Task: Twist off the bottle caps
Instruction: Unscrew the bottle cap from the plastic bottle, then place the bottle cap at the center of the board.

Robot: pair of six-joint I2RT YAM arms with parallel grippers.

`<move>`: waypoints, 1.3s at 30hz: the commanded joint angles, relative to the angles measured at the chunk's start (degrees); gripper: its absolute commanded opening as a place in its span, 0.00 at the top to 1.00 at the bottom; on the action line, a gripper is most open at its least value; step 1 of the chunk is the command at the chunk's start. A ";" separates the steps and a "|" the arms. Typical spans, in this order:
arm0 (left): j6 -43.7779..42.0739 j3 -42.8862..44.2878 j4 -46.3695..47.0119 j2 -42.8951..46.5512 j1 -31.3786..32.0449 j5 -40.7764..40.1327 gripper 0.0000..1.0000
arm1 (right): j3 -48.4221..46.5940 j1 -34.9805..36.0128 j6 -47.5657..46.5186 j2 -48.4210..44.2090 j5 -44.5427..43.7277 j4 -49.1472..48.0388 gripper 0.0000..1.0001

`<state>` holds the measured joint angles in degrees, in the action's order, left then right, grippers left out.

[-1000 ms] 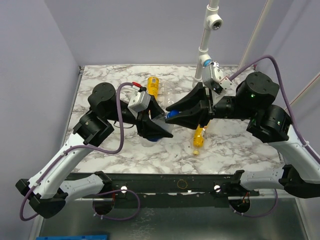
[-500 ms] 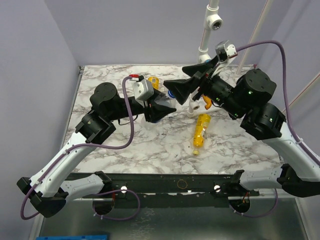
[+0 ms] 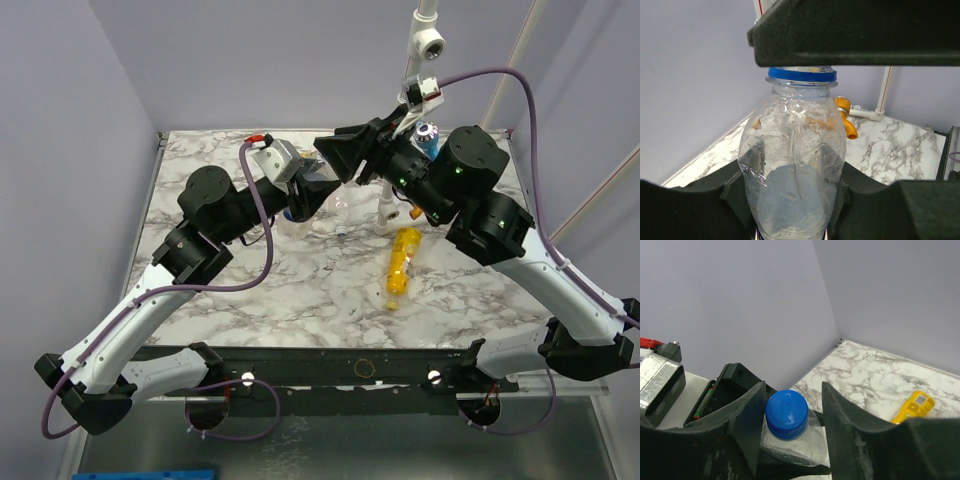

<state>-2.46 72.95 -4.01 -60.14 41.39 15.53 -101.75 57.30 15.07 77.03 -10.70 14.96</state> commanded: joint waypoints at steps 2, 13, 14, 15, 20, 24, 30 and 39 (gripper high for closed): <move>-0.12 -0.87 1.40 1.00 0.11 -2.61 1.00 | -2.34 -0.08 0.45 0.87 -1.19 -3.27 0.63; 2.01 -0.24 0.92 0.97 0.14 1.45 1.00 | -3.82 -0.08 -2.09 1.09 4.46 -0.88 0.91; 2.19 0.13 0.07 0.99 0.13 4.97 1.00 | -3.59 -0.03 -3.69 0.51 8.09 -0.75 0.93; 3.40 0.58 -0.76 1.12 0.11 8.96 1.00 | -3.29 -0.01 -6.10 -0.34 11.93 -0.52 0.94; 9.09 2.31 -3.10 1.09 0.14 40.26 1.00 | -2.44 -0.08 -12.37 -4.27 31.95 2.99 0.99; 15.12 4.05 -3.05 0.08 0.13 58.08 1.00 | -5.98 -0.08 -14.13 -3.43 42.37 11.61 0.99; 16.35 3.98 -3.28 -0.33 0.17 61.90 1.00 | -5.65 -0.08 -17.38 -3.67 44.16 16.82 0.99; 6.21 0.02 -9.39 1.65 -1.03 48.99 1.00 | -2.31 -0.08 -16.51 -9.01 23.54 13.96 0.99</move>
<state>11.49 76.07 -7.86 -60.49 41.15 71.48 -105.34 57.36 -1.15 71.96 23.53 28.82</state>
